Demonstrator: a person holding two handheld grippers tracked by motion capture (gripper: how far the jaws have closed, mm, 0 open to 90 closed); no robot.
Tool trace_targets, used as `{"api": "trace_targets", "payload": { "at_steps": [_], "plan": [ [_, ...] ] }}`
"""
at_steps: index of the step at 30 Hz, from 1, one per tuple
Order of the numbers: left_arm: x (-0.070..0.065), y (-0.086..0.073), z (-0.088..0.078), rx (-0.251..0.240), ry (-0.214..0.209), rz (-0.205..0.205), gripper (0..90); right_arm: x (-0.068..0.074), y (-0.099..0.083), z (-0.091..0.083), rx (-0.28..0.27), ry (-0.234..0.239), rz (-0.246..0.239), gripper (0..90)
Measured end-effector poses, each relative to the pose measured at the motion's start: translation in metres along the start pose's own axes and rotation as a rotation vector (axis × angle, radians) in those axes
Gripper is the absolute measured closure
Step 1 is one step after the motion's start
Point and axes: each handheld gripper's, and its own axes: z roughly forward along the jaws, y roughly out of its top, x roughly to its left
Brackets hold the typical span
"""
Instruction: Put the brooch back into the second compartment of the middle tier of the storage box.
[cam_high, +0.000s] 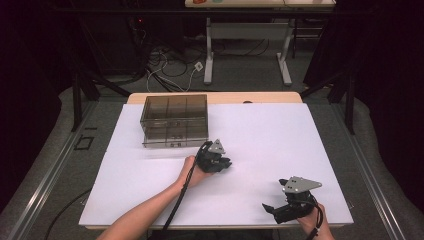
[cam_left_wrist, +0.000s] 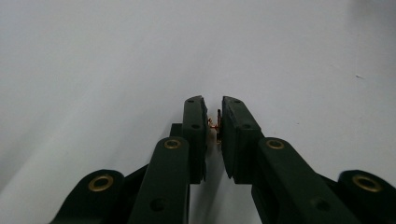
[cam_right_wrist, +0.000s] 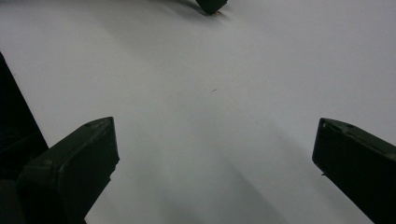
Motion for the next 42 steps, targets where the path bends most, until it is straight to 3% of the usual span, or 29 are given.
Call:
{"api": "trace_targets", "payload": {
  "at_steps": [1,18,42],
  "plan": [
    [0.0,0.0,-0.001,0.008,0.006,0.014,79.8,0.0,0.0,0.0,0.0,0.0,0.0,0.0],
    [-0.003,-0.009,-0.018,-0.024,0.046,0.013,79.7,0.001,0.0,0.0,0.001,-0.003,0.001,0.0],
    [-0.004,-0.018,-0.045,-0.065,0.119,-0.005,79.6,0.0,0.001,-0.001,-0.005,-0.002,-0.01,0.0]
  ]
}}
